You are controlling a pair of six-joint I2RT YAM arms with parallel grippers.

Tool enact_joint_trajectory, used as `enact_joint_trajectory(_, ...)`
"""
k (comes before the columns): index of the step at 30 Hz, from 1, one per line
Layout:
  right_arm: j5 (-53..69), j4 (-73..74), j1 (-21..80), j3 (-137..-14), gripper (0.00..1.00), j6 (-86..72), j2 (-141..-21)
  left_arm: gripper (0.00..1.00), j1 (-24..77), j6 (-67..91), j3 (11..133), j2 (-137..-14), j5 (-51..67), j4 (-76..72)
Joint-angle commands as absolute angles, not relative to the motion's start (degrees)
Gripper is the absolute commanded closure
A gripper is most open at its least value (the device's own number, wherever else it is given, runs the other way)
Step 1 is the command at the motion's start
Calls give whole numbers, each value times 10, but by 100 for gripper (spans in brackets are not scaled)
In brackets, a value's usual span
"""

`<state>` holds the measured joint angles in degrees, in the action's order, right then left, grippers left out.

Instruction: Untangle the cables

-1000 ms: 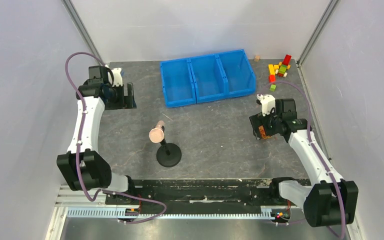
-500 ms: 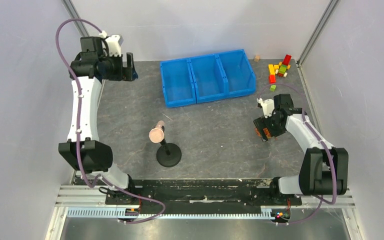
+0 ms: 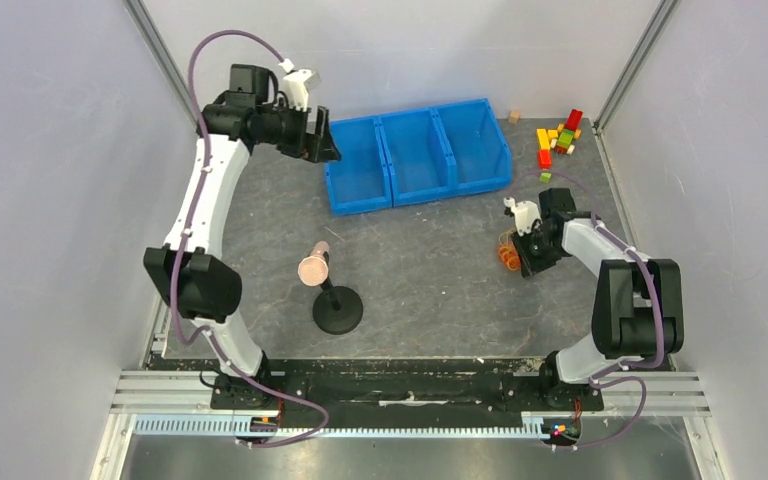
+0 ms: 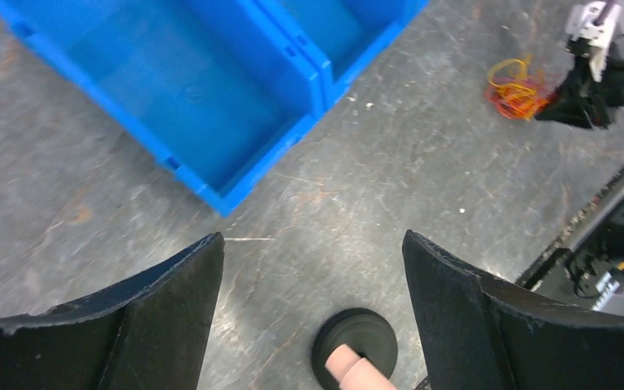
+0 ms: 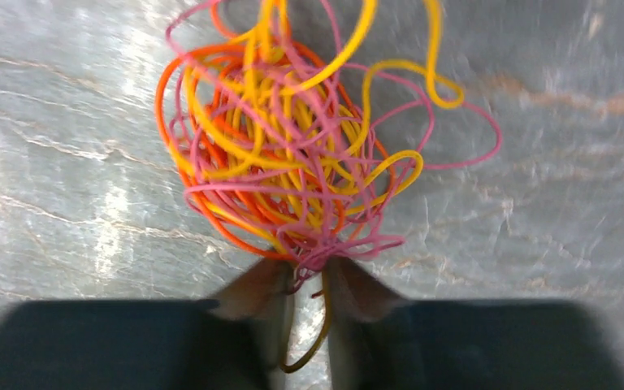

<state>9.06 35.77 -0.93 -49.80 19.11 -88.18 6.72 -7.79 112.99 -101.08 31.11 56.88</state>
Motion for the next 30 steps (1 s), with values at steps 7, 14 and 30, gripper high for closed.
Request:
enact_joint_trajectory(7,246,262,76,-552,100,200,-840,15,137,-83,1165,-1076,450,557)
enact_joint_trajectory(14,303,200,172,-594,100,175,-830,18,164,-78,1163,-1131,558,580)
enact_joint_trajectory(30,326,178,251,-604,100,149,-825,22,254,-79,1041,-1173,576,562)
